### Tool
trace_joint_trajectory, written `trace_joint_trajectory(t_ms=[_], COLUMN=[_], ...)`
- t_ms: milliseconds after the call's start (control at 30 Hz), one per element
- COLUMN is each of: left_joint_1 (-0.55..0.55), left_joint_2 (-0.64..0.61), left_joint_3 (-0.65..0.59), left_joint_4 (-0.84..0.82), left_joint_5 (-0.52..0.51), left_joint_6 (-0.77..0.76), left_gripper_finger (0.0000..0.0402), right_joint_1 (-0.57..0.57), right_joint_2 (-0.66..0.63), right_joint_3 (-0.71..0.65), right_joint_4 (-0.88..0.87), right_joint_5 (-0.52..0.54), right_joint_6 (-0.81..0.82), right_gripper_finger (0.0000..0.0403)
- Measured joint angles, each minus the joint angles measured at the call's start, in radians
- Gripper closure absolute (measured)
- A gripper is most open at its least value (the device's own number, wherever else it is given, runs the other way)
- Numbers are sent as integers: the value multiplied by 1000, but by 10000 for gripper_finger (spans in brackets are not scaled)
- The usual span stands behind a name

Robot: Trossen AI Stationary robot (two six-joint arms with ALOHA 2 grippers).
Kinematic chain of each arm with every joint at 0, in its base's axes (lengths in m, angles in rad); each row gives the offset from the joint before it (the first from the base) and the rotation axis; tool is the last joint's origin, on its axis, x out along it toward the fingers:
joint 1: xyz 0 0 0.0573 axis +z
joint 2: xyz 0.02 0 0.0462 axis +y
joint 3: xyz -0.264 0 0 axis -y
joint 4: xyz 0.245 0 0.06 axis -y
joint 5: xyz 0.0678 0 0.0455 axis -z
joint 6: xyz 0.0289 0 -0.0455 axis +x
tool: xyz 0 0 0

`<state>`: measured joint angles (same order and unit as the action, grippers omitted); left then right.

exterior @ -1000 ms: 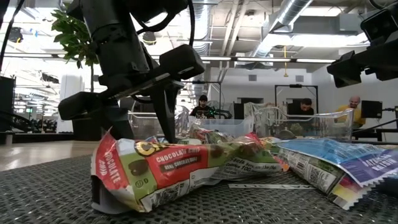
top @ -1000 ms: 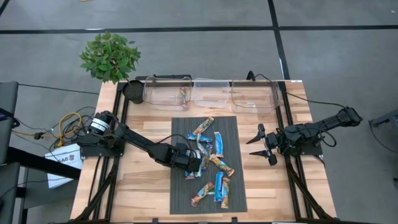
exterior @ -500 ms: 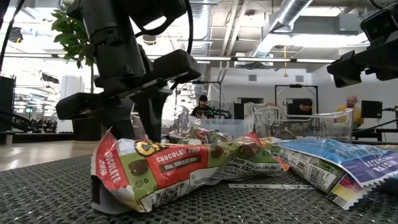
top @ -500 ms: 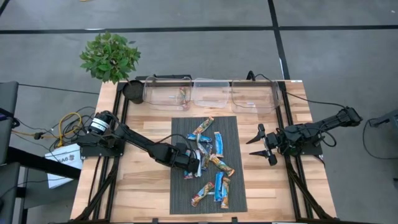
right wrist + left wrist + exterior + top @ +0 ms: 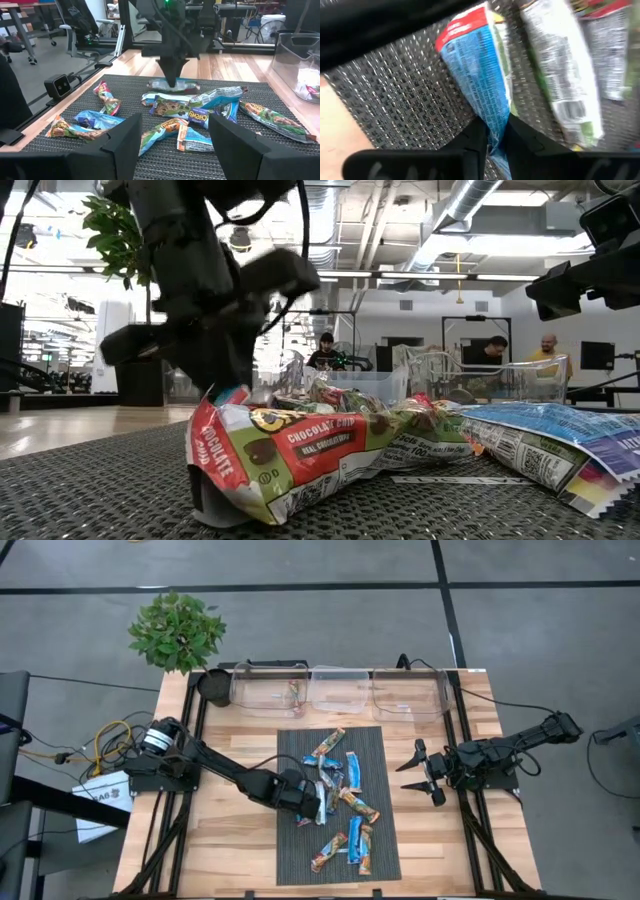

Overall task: Pick and place Granola Bars by type
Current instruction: Put the red granola bar into the left transparent bin

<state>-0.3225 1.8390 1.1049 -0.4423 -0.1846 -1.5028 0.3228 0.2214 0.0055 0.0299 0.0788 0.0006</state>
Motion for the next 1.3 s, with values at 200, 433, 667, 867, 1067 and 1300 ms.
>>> trace_joint_trajectory(t_ms=[200,433,667,867,1067,1300], left_joint_1=[-4,-8,-8,-8,2,99], left_joint_2=[-82,-193,-281,-310,-311,-311], left_joint_3=[0,2,3,4,4,4], left_joint_4=[10,114,317,416,410,400], left_joint_5=[-79,-229,-303,-305,-302,-293], left_joint_6=[33,36,128,232,251,308], left_gripper_finger=[356,356,356,356,356,356], right_joint_1=[0,0,0,0,0,0], right_joint_2=[0,0,0,0,0,0], right_joint_3=[0,0,0,0,0,0], right_joint_4=[0,0,0,0,0,0], right_joint_5=[0,0,0,0,0,0], right_joint_6=[0,0,0,0,0,0], right_gripper_finger=[182,182,182,182,182,182])
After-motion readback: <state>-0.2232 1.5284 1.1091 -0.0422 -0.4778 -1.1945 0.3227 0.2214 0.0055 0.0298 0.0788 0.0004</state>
